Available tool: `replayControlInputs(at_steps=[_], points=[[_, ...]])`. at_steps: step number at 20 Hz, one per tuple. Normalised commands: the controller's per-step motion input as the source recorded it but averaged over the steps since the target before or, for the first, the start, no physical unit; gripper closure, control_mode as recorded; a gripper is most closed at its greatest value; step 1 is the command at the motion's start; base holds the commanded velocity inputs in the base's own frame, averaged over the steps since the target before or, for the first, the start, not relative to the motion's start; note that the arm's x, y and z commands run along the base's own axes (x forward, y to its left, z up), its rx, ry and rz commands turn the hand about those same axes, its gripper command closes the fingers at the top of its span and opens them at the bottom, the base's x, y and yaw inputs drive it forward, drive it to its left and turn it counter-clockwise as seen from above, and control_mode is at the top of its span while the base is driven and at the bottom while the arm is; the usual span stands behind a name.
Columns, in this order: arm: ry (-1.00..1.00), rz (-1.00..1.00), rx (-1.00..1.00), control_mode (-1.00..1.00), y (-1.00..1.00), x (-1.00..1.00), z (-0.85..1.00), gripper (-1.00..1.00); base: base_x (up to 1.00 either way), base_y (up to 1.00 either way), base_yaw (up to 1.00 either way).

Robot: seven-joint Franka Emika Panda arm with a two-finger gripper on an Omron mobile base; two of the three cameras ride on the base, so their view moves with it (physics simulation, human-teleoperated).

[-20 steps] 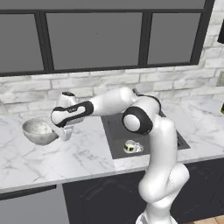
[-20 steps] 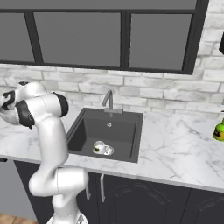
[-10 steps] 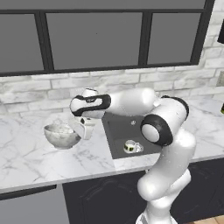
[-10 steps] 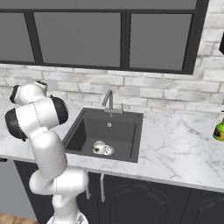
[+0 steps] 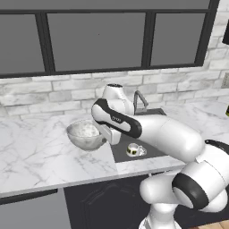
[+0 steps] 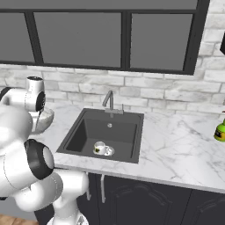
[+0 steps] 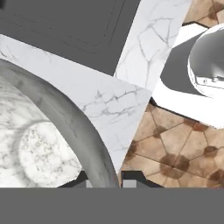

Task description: Pick the mug and place it in the sink. Pick the bowl and place it in the open cabinet and then close the cabinet.

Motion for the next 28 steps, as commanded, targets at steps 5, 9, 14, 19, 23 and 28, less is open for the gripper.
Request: replayControlInputs(at_steps=[5,9,14,19,23,28], points=[[0.0,0.0,-0.01,-1.0,-0.35,-0.01,0.66,1.0,0.0,0.0,0.0],[0.0,-0.05,0.0,-1.0,-0.22,0.0,0.62,1.0,0.0,0.0,0.0],[0.0,-0.2,-0.02,-1.0,-0.13,-0.14,0.41,1.0,0.0,0.0,0.0],[-0.11,-0.33,-0.13,-1.0,-0.16,-0.23,0.01,1.0,0.0,0.0,0.0],[-0.03,-0.43,-0.14,-1.0,0.0,-0.19,0.0,1.0,0.0,0.0,0.0],[0.0,-0.17,-0.05,1.0,0.0,-0.07,0.0,1.0,-0.4,-0.11,-0.14]])
